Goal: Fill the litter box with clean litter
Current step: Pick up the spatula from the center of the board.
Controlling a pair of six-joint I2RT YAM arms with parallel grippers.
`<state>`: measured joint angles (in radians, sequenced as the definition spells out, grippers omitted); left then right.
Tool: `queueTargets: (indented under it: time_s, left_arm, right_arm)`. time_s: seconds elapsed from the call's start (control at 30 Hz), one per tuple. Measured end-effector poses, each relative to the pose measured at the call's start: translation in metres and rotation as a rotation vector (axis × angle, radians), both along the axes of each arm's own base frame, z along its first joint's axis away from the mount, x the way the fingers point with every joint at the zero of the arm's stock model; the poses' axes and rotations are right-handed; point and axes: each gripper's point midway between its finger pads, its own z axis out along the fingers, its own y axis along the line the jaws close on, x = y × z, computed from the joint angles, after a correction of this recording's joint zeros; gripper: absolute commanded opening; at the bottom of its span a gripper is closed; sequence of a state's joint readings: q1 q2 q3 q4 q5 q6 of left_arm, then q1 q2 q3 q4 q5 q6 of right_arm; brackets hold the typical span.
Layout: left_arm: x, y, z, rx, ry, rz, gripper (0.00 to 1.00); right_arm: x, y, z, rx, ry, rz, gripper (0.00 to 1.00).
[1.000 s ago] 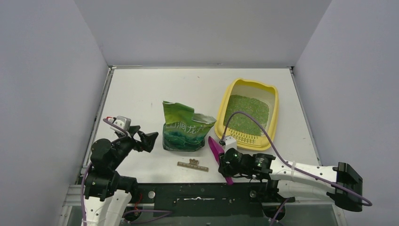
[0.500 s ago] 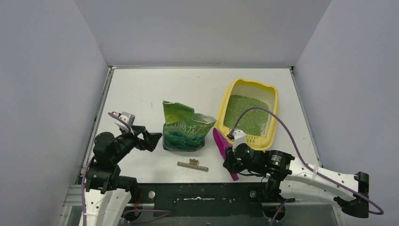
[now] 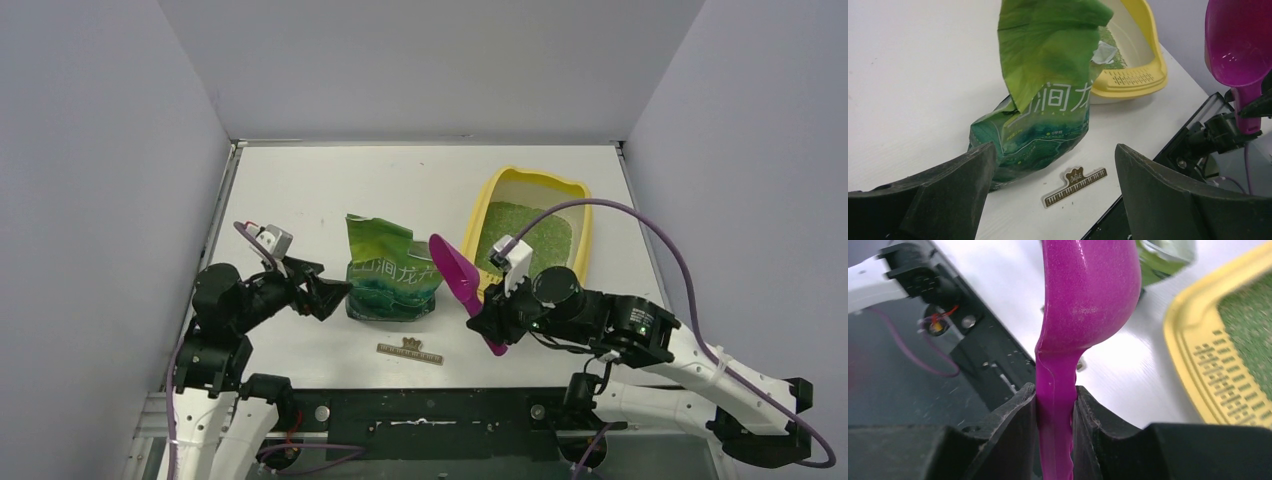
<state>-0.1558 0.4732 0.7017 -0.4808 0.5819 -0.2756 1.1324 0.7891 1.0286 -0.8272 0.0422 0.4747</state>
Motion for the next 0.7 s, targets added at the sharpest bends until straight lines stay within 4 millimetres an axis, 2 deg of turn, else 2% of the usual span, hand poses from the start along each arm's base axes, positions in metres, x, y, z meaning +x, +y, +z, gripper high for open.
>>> queueTargets:
  time_s: [0.17, 0.33, 0.53, 0.7]
  left_arm:
    - [-0.005, -0.012, 0.018, -0.022, -0.003, -0.091, 0.81]
    - [-0.017, -0.021, 0.032, -0.047, -0.026, -0.173, 0.80]
    - [-0.035, -0.034, 0.048, -0.085, -0.044, -0.312, 0.78]
    - [-0.028, -0.046, 0.052, -0.147, -0.001, -0.389, 0.71]
  right_arm:
    - [-0.007, 0.025, 0.024, 0.019, 0.046, 0.188, 0.01]
    - [-0.007, 0.031, 0.007, -0.029, 0.123, 0.267, 0.02]
    - [-0.023, 0.043, 0.002, -0.013, 0.195, 0.395, 0.02]
    - [-0.033, 0.055, -0.001, 0.008, 0.248, 0.480, 0.03]
